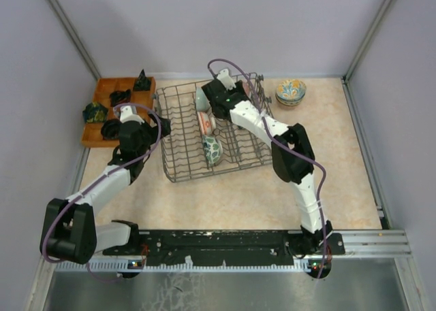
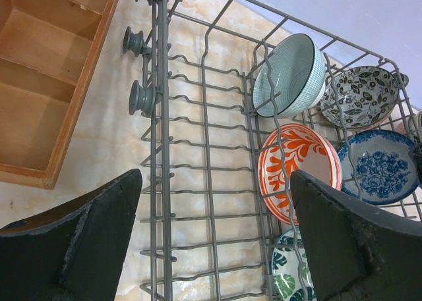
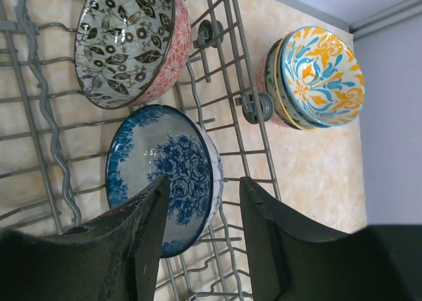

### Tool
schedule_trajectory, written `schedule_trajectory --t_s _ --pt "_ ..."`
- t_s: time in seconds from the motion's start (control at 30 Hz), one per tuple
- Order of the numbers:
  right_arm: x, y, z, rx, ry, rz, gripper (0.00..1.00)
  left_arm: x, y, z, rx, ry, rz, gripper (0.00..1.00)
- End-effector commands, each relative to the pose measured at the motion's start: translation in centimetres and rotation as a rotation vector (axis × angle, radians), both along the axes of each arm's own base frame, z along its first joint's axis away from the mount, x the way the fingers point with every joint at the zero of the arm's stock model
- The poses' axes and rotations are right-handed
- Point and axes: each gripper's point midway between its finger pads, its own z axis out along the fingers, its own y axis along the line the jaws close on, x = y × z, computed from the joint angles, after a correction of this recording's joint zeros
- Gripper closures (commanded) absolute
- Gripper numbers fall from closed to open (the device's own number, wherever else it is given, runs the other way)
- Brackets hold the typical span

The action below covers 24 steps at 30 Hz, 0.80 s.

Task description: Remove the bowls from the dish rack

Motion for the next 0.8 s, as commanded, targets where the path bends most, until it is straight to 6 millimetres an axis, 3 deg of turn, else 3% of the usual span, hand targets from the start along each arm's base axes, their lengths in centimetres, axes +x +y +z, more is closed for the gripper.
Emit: schedule_trajectory --t_s 0.0,0.77 --pt "0.5 -0.5 2.7 -0.032 -0.074 -0.054 0.53 0.2 0.1 0.0 0.003 -0.021 0.003 0.01" --pt "1.1 -2.6 -0.9 -0.06 -0.008 -0.106 0.58 0.5 0.0 -0.7 0.0 -0.008 -0.001 0.01"
